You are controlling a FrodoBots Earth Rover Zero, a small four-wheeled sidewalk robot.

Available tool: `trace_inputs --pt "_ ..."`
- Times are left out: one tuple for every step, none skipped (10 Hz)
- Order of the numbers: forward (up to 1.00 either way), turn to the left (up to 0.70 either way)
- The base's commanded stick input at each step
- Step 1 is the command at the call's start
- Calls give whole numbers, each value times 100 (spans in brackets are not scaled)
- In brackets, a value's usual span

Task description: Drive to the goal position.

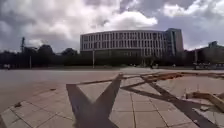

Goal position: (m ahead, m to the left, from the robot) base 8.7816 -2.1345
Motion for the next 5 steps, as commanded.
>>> trace_inputs --pt "100 0" --pt "100 0" --pt "100 0" --pt "100 0" --pt "100 0"
